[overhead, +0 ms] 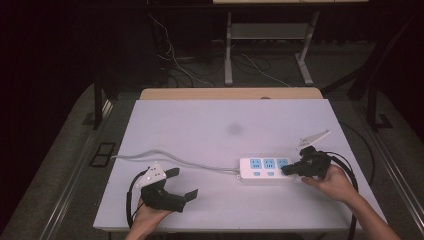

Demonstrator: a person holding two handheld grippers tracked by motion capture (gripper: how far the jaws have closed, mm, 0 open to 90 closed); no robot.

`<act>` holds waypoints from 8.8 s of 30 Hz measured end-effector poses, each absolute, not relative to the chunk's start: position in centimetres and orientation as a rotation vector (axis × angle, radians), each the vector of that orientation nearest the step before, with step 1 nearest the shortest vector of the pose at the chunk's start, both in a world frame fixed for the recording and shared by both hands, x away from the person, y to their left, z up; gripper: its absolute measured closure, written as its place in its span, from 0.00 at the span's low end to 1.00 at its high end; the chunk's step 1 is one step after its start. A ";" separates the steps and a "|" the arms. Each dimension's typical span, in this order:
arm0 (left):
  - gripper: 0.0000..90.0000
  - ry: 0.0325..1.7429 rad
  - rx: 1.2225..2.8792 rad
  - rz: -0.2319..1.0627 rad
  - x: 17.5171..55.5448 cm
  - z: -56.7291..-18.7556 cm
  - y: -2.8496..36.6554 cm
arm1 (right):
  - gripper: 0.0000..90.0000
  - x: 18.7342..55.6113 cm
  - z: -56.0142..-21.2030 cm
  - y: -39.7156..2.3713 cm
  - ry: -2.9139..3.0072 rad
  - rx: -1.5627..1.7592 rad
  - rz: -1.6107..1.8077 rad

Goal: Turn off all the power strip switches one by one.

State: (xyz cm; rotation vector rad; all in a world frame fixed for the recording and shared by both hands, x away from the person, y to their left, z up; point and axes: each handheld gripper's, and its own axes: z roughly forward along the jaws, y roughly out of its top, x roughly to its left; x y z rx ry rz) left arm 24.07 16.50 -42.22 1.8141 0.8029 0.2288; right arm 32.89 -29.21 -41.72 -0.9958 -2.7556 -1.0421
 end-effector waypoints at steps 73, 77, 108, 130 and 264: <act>0.00 0.796 1.828 0.225 24.3 -42.4 16.4 | 1.00 33.2 -37.7 -25.2 -2.817 -0.822 -0.993; 0.00 0.794 1.829 0.225 24.3 -42.3 16.4 | 1.00 33.2 -37.9 -24.8 -2.822 -0.808 -0.976; 0.00 0.794 1.830 0.226 24.3 -42.3 16.4 | 1.00 34.3 -40.8 -24.0 -2.810 -0.819 -0.890; 0.00 0.790 1.831 0.225 24.3 -42.3 16.3 | 1.00 33.8 -41.2 -24.7 -2.815 -0.818 -0.968; 0.00 0.791 1.835 0.232 24.4 -42.3 16.4 | 1.00 35.2 -41.1 -20.5 -2.797 -0.681 -0.915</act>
